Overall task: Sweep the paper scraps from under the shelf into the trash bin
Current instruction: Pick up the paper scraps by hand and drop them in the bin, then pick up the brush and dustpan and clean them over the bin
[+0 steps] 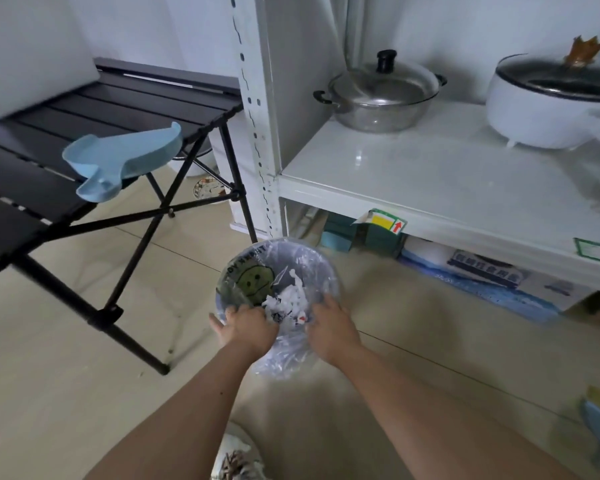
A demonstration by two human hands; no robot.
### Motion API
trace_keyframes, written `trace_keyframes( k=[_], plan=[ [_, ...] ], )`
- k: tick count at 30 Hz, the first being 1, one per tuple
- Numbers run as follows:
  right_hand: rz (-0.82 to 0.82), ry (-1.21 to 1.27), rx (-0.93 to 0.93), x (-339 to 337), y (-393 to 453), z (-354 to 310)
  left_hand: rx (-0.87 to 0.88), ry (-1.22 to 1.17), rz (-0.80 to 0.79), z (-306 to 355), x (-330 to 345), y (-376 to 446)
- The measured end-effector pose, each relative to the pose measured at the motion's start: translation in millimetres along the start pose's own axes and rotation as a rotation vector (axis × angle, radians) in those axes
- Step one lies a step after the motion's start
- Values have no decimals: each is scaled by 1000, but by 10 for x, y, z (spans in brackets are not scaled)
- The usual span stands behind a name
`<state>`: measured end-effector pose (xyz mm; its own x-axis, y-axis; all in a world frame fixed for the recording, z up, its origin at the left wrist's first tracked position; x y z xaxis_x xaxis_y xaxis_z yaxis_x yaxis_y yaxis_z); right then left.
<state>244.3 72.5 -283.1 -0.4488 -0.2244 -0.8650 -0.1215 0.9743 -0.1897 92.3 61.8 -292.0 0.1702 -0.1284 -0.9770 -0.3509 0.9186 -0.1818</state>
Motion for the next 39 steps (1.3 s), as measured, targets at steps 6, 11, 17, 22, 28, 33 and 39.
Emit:
trace_keyframes(
  k=[6, 11, 17, 22, 28, 33, 39],
  plan=[
    [88, 13, -4, -314, -60, 97, 100, -55, 102, 491, -291, -93],
    [222, -7, 38, -769, -162, 489, 214, -93, 113, 1139, -330, -277],
    [311, -16, 173, -1238, -369, 1198, 395, -40, 58, 2064, -232, -595],
    [352, 9, 289, -1592, -614, 1962, 512, -42, 47, 2918, -109, -960],
    [420, -1, 456, -1963, -1007, 2902, 666, -9, 3, 3865, 123, -1455],
    [473, 19, 576, -2126, -1304, 3607, 755, -12, -56, 4503, 405, -1826],
    [478, 68, 690, -1965, -1510, 4260, 829, 3, -115, 4925, 894, -2091]
  ],
)
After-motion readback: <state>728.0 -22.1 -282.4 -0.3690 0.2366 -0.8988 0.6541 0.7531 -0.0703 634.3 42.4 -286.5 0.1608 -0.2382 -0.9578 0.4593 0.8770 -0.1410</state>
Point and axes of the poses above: each hand's wrist, its own y-axis towards the middle knuckle, its own x-axis out of the palm, z = x × y, the point moved 6 cm from there along y, towards the middle knuckle, and after that the axes turned 11 degrees about z, right-handed, at the moved point
